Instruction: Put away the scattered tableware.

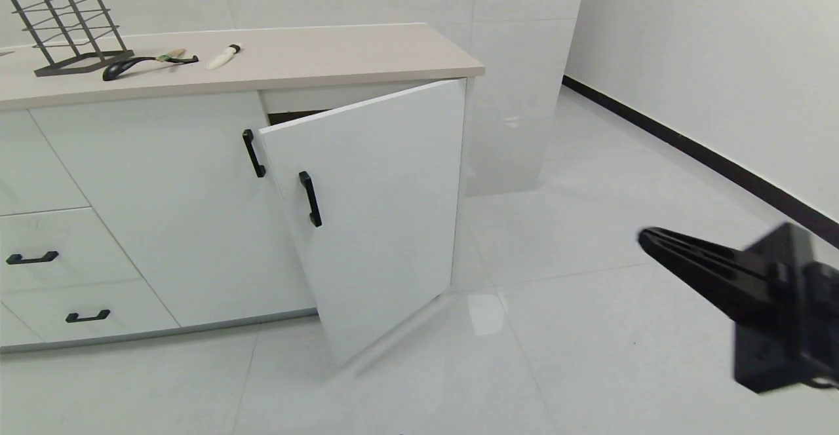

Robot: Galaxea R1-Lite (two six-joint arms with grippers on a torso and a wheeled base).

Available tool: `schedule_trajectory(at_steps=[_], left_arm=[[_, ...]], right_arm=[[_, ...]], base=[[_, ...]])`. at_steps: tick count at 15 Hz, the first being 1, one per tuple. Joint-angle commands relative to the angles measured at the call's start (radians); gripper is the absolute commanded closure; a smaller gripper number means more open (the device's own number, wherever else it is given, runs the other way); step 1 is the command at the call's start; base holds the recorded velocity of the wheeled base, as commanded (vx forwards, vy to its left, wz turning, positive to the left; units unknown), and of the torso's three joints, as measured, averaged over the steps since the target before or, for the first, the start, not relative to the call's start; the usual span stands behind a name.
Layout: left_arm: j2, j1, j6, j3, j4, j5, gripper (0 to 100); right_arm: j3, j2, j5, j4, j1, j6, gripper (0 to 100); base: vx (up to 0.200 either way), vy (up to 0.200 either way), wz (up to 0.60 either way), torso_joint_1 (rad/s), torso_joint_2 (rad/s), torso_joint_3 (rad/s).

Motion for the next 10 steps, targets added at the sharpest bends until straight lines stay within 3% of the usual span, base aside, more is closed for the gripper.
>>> schedule_trajectory(at_steps=[1, 2, 4, 5, 6, 7, 9, 10], left_arm=[[0.002, 0.0, 0.001, 0.0, 0.0, 0.0, 0], [0.002, 0.0, -0.001, 0.0, 0.0, 0.0, 0], [0.002, 0.0, 0.001, 0.0, 0.0, 0.0, 0], [0.002, 0.0, 0.002, 0.0, 0.0, 0.0, 0], [0.002, 0.0, 0.002, 0.0, 0.0, 0.0, 0], [0.002, 0.0, 0.001, 0.0, 0.0, 0.0, 0], [0.002, 0.0, 0.001, 0.0, 0.0, 0.0, 0], [0.002, 0.0, -0.001, 0.0, 0.0, 0.0, 0]], right_arm=[[0.141, -0.659, 0.001, 0.359, -0.278, -0.01, 100], [0.141, -0.832, 0.002, 0.534, -0.339, 0.004, 100], [0.132, -1.066, 0.002, 0.819, -0.378, 0.004, 100], [0.107, -1.262, -0.008, 1.066, -0.382, 0.007, 100], [0.113, -1.26, -0.014, 1.078, -0.382, 0.005, 100], [0.141, -1.239, -0.099, 1.072, -0.385, 0.057, 100], [0.141, -1.239, -0.189, 1.194, -0.385, 0.103, 100], [0.141, -1.241, -0.205, 1.335, -0.385, 0.097, 100]], base=[[0.0, 0.0, 0.0, 0.0, 0.0, 0.0], [0.0, 0.0, 0.0, 0.0, 0.0, 0.0], [0.0, 0.0, 0.0, 0.0, 0.0, 0.0], [0.0, 0.0, 0.0, 0.0, 0.0, 0.0], [0.0, 0.0, 0.0, 0.0, 0.0, 0.0], [0.0, 0.0, 0.0, 0.0, 0.0, 0.0], [0.0, 0.0, 0.0, 0.0, 0.0, 0.0], [0.0, 0.0, 0.0, 0.0, 0.0, 0.0]])
